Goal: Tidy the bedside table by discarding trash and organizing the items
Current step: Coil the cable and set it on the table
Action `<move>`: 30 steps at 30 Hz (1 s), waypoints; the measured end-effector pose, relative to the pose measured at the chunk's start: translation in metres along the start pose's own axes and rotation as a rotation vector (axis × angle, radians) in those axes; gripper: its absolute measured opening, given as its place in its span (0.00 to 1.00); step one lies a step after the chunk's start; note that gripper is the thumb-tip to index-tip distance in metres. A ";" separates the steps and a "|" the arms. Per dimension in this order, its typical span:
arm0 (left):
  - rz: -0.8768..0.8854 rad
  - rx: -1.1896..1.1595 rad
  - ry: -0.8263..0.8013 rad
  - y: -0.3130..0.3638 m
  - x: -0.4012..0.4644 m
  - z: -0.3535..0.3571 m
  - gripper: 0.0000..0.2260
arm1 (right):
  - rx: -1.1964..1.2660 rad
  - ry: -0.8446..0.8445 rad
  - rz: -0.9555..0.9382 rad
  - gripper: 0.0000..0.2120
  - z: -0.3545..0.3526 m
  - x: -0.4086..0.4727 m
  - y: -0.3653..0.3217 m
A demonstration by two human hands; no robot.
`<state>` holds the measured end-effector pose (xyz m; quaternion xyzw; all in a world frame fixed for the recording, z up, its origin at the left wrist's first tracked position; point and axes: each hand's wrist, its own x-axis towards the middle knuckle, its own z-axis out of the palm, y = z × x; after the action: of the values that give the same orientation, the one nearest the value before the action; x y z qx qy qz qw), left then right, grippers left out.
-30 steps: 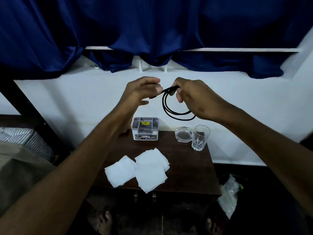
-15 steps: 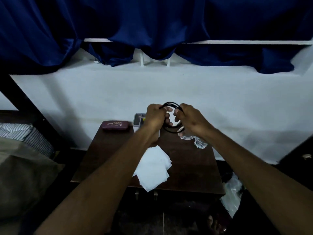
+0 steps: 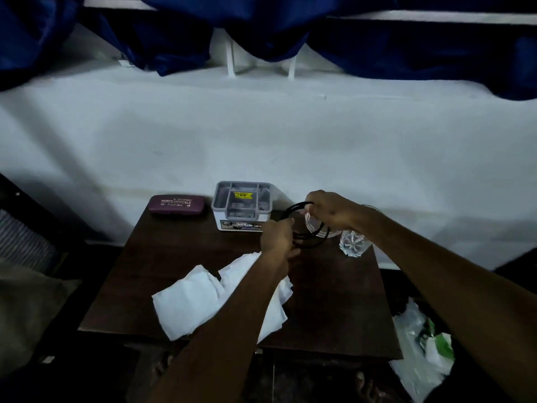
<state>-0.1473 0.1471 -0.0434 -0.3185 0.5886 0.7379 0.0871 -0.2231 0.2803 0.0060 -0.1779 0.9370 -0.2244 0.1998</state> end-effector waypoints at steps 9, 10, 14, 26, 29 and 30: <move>0.049 0.158 0.139 -0.017 0.043 0.002 0.08 | -0.365 -0.059 -0.148 0.04 0.012 0.077 0.005; 0.052 0.155 0.187 -0.016 0.045 0.007 0.10 | -0.351 -0.052 -0.160 0.04 0.011 0.081 0.006; 0.039 0.174 0.286 -0.026 0.057 0.022 0.19 | -0.265 0.061 -0.235 0.10 0.013 0.085 0.010; 0.097 0.546 0.248 -0.005 0.040 0.012 0.17 | -0.323 0.172 -0.492 0.06 0.041 0.081 0.012; 0.072 0.544 0.211 -0.007 0.042 0.008 0.23 | -0.348 0.230 -0.511 0.08 0.044 0.076 0.012; 0.061 0.539 0.217 -0.010 0.046 0.007 0.24 | -0.370 0.260 -0.498 0.09 0.045 0.074 0.012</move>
<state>-0.1812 0.1454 -0.0774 -0.3433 0.7784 0.5189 0.0829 -0.2688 0.2431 -0.0590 -0.4045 0.9073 -0.1134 -0.0182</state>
